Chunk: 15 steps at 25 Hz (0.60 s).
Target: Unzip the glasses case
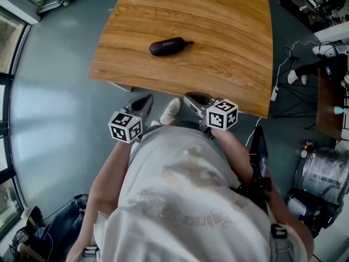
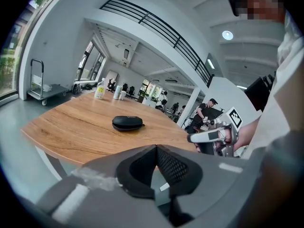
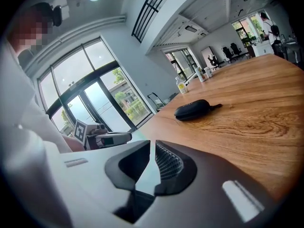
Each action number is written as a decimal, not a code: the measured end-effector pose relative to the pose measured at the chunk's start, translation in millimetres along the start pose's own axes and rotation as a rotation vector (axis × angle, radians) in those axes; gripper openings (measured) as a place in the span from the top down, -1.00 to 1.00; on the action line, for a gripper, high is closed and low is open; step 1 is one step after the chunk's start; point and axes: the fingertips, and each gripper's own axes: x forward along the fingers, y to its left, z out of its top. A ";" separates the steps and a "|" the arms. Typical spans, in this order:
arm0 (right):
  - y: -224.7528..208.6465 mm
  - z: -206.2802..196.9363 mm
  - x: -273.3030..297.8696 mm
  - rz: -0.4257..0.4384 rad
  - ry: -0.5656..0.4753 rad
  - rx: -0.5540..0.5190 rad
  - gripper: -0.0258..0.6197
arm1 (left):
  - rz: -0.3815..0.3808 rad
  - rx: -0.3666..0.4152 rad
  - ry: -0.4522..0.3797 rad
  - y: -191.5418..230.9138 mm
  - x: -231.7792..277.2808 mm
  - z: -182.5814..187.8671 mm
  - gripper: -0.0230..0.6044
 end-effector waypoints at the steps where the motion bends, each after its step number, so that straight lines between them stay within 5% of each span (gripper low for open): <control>1: 2.9 -2.3 -0.7 0.001 -0.006 -0.002 0.80 | 0.000 0.001 0.004 -1.4 -3.3 -3.0 0.92; 15: 34.0 -35.6 -7.3 -0.027 -0.020 -0.020 0.80 | -0.008 0.013 0.033 -16.8 -37.6 -28.3 0.92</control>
